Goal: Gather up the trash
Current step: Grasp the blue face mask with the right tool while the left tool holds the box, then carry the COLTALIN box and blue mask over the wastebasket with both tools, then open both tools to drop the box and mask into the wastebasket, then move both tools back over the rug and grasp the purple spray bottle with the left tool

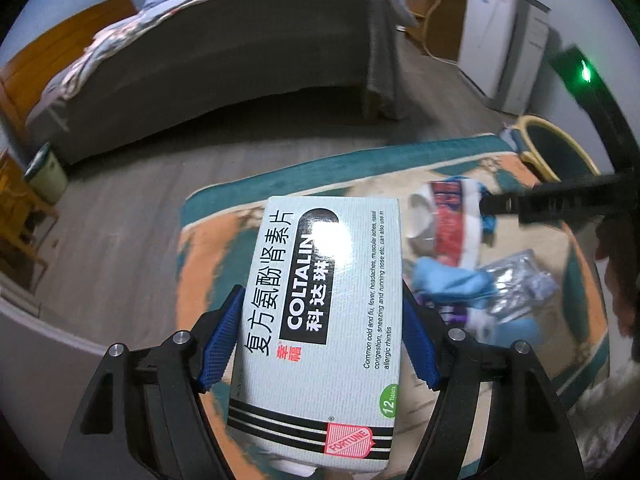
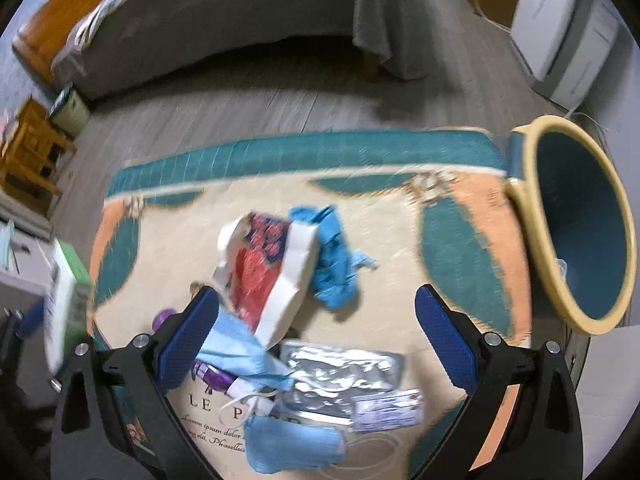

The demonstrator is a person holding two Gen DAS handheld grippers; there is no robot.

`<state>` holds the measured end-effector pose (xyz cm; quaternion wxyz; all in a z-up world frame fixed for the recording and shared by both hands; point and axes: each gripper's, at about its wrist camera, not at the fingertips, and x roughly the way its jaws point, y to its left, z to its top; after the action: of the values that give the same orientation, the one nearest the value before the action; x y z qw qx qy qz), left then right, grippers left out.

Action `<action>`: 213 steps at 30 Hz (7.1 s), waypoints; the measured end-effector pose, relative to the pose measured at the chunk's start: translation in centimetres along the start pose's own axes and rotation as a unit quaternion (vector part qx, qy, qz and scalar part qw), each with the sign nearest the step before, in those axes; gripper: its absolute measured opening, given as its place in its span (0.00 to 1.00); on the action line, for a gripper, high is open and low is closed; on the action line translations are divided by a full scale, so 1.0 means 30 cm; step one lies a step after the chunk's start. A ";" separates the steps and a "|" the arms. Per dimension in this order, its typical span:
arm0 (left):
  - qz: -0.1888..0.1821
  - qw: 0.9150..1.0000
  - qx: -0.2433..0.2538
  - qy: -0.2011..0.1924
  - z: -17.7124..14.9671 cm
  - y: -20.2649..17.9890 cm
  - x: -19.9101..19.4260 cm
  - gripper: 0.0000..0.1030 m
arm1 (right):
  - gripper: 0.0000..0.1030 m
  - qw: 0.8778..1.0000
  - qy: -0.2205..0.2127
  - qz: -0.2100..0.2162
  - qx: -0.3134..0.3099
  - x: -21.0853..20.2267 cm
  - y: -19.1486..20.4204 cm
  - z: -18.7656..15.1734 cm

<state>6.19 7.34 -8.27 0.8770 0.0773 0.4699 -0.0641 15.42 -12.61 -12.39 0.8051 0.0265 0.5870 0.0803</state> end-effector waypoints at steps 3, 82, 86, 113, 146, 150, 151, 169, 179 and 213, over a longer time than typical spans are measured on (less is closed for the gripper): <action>0.000 1.000 -0.018 0.009 -0.016 0.050 0.009 0.71 | 0.73 0.999 0.037 0.024 -0.016 0.060 0.056 -0.028; -0.046 0.989 0.117 -0.077 0.258 -0.599 0.013 0.71 | 0.01 0.985 -0.164 -0.013 0.055 -0.468 -0.639 0.045; -0.058 0.987 0.126 -0.078 0.265 -0.663 0.014 0.71 | 0.01 0.981 -0.177 -0.026 0.068 -0.507 -0.718 0.040; -0.125 0.970 0.193 -0.079 0.284 -1.039 0.045 0.71 | 0.01 0.970 -0.158 -0.065 0.170 -0.455 -1.113 0.020; -0.128 0.967 0.211 -0.060 0.458 -1.187 0.287 0.85 | 0.39 0.958 -0.140 -0.042 0.247 -0.317 -1.198 0.031; -0.128 0.975 0.170 -0.062 0.453 -1.101 0.248 0.87 | 0.60 0.956 -0.149 -0.046 0.249 -0.342 -1.190 0.034; -0.129 0.976 0.161 -0.064 0.451 -1.083 0.236 0.89 | 0.67 0.956 -0.153 -0.050 0.246 -0.354 -1.180 0.036; -0.021 0.988 0.096 -0.119 0.313 -0.551 -0.136 0.94 | 0.95 0.974 -0.183 -0.039 0.130 -0.476 -0.765 0.113; 0.018 0.995 0.016 -0.092 0.139 -0.315 -0.131 0.94 | 0.94 0.986 -0.164 -0.017 0.021 -0.416 -0.431 0.114; -0.023 0.992 -0.077 0.102 -0.095 -0.249 0.303 0.38 | 0.94 0.996 -0.060 -0.024 -0.066 -0.121 -0.248 0.092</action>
<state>7.49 0.23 -17.99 0.8264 0.0053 0.5617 -0.0398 17.69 -20.38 -9.16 0.8405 -0.0358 0.5318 0.0973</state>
